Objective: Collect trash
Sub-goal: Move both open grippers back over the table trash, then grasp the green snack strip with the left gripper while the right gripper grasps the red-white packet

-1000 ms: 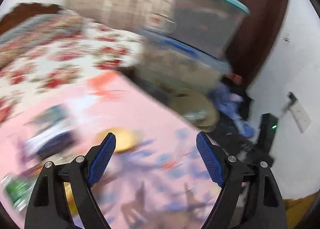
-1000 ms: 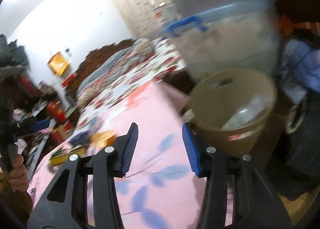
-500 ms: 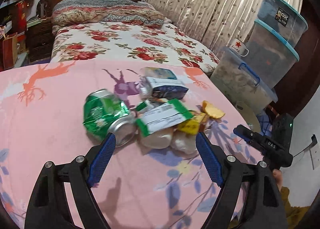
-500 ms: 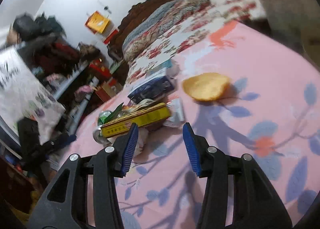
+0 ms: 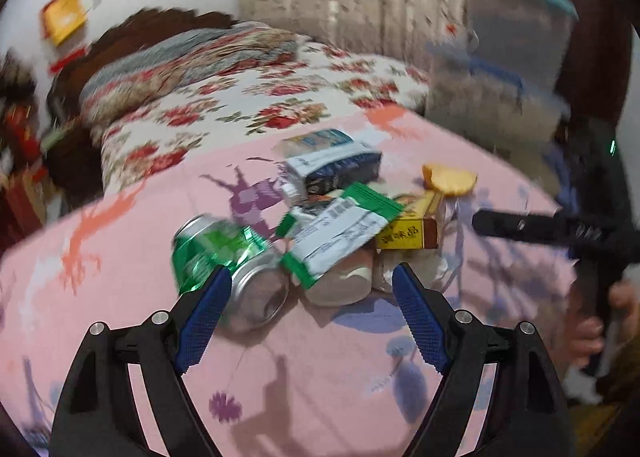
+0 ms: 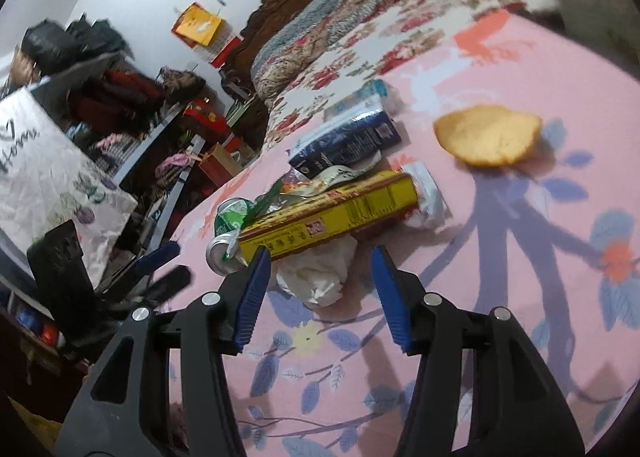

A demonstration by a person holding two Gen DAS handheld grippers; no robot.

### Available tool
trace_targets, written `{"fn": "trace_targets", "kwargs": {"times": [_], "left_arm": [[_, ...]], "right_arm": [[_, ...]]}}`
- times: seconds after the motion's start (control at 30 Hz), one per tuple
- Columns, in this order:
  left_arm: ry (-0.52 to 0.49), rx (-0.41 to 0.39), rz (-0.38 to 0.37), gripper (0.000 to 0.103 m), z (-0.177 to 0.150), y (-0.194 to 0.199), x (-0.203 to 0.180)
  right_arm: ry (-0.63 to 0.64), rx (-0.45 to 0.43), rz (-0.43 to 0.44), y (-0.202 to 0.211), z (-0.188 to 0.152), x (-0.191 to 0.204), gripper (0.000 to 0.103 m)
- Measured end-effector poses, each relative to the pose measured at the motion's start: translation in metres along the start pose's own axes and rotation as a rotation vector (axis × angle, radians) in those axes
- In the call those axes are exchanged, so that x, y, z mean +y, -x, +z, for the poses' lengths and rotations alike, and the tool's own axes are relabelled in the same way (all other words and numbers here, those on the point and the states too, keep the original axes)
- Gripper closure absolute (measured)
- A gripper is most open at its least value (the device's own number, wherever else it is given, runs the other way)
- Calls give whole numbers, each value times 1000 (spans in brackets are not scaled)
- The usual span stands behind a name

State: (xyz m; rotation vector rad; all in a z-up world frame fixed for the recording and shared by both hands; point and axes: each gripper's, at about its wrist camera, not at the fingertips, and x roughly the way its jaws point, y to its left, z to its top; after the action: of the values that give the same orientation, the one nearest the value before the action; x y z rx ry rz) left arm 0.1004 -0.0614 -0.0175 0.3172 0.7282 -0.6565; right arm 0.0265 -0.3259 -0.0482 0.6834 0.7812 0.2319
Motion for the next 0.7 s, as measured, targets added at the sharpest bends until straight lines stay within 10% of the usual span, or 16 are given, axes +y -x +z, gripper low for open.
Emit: {"fn": "trace_targets", "kwargs": {"times": [0.1,0.2,0.27,0.37,0.7], "left_arm": [[-99,21,-5,27,9,-20,-16],[-129,67,-37,51,16,-41,-21],[-125,105,-56,84,18,-52,-19],[-86,110,-49,97,17,-54,-10],[89,-29,-163,99,5,31,9]], "right_arm": [[-84,20,41,-1,-1,-15,48],[-154,13,67,0,1,-26,48],[-121,-38,-3,8,5,-28,48],[28,-102,-177,17,12,-22,48],[202,83,-252,-37,32,-30,56]]}}
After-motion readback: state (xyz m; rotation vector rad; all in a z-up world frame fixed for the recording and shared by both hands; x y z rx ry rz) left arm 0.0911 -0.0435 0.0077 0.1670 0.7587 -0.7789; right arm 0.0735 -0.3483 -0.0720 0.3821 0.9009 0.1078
